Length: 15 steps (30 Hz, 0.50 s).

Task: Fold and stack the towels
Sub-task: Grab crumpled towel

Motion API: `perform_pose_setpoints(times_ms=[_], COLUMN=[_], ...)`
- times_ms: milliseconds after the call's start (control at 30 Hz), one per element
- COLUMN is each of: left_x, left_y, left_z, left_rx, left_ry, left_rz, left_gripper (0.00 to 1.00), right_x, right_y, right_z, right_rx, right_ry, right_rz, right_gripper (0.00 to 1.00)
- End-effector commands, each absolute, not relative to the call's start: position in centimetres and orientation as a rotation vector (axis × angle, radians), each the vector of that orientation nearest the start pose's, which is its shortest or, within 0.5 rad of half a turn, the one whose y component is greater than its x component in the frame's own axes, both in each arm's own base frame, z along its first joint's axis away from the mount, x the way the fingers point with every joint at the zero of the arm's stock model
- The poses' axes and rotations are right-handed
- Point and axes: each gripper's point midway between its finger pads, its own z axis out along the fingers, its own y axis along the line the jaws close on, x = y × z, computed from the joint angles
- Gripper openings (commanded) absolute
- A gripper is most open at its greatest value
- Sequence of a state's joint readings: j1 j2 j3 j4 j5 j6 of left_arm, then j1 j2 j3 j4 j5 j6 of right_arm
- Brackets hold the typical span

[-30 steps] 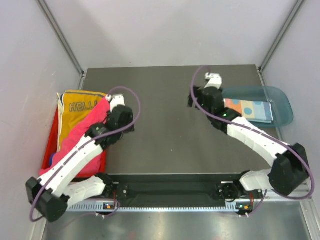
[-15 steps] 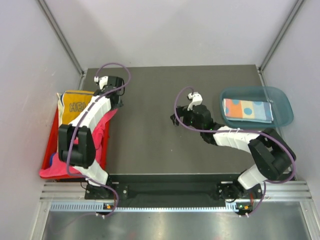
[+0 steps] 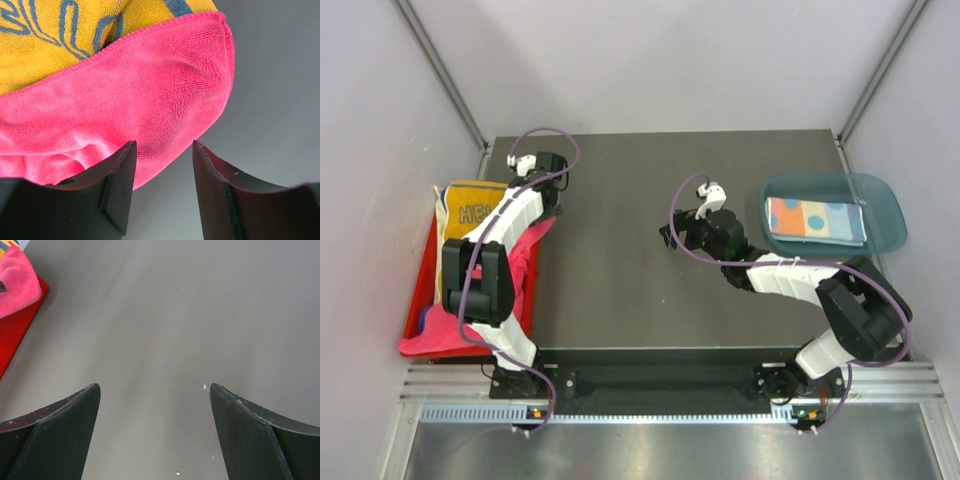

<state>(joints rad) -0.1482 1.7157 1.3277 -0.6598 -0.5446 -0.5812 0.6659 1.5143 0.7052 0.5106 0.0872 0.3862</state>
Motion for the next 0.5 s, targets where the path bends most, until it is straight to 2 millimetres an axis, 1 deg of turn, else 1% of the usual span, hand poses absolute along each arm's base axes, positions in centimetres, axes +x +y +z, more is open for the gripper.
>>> perform_pose_setpoints(times_ms=[0, 67, 200, 333, 367, 467], left_x=[40.4, 40.2, 40.0, 39.7, 39.6, 39.2], left_y=[1.9, 2.0, 2.2, 2.5, 2.6, 2.9], left_z=[11.6, 11.2, 10.8, 10.9, 11.1, 10.7], left_rx=[-0.734, -0.741, -0.742, -0.745, -0.745, -0.740], left_ry=[2.326, 2.329, 2.333, 2.333, 2.326, 2.337], left_rz=[0.436, 0.447, 0.459, 0.471, 0.476, 0.494], left_gripper=[0.52, 0.51, 0.44, 0.37, 0.37, 0.37], right_x=[35.2, 35.3, 35.4, 35.5, 35.4, 35.5], right_y=[27.8, 27.6, 27.5, 27.4, 27.4, 27.4], right_z=[14.5, 14.3, 14.2, 14.1, 14.1, 14.0], right_rx=[-0.193, -0.190, -0.186, -0.187, -0.189, -0.186], right_ry=[1.848, 1.851, 1.857, 1.858, 1.859, 1.863], right_rz=[0.646, 0.632, 0.624, 0.615, 0.613, 0.614], right_gripper=[0.89, 0.89, 0.89, 0.88, 0.88, 0.88])
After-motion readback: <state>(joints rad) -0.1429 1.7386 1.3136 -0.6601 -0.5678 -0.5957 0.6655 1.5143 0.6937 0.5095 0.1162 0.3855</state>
